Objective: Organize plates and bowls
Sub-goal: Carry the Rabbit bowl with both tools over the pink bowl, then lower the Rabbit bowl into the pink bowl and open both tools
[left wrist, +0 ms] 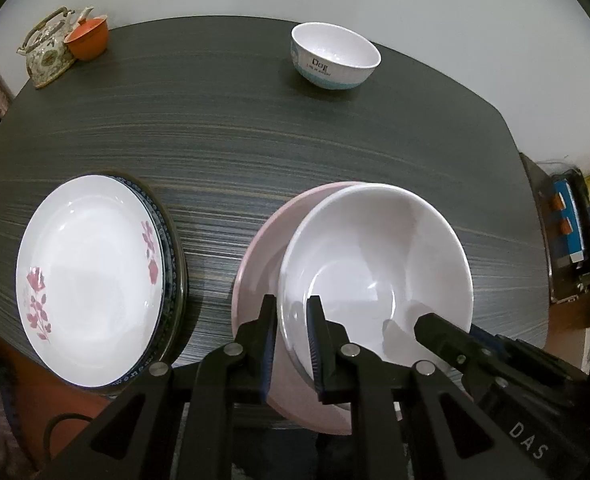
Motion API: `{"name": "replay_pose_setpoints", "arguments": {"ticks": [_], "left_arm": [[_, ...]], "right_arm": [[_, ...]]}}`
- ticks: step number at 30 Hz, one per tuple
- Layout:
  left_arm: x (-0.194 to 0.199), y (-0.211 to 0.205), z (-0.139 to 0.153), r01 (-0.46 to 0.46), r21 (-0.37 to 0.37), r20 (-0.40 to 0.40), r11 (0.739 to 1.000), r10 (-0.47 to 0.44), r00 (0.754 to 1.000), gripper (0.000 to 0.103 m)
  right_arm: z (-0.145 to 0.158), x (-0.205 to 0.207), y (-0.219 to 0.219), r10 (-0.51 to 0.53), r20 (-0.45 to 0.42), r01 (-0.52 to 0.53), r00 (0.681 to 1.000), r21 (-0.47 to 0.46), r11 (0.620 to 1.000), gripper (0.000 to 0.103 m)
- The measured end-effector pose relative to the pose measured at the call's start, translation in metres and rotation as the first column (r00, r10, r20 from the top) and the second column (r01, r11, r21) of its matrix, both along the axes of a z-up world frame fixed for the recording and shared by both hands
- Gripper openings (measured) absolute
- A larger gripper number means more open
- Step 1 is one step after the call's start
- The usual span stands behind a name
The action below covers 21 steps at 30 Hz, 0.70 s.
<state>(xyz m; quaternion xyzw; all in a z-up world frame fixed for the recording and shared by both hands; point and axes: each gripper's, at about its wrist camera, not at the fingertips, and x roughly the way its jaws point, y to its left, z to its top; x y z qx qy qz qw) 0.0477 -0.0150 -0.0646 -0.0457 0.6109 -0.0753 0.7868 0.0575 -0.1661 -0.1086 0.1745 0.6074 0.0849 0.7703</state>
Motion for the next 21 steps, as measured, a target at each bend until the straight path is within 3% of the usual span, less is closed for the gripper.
{"name": "replay_pose_setpoints", "arguments": {"ticks": [21], "left_arm": [[0.012,-0.009,-0.018,0.012,0.011,-0.072,1.000,-0.011,0.997,0.015]], "right_arm": [[-0.003,0.007,0.012,0.018,-0.044,-0.022,0.999,-0.101,0.995,0.021]]}}
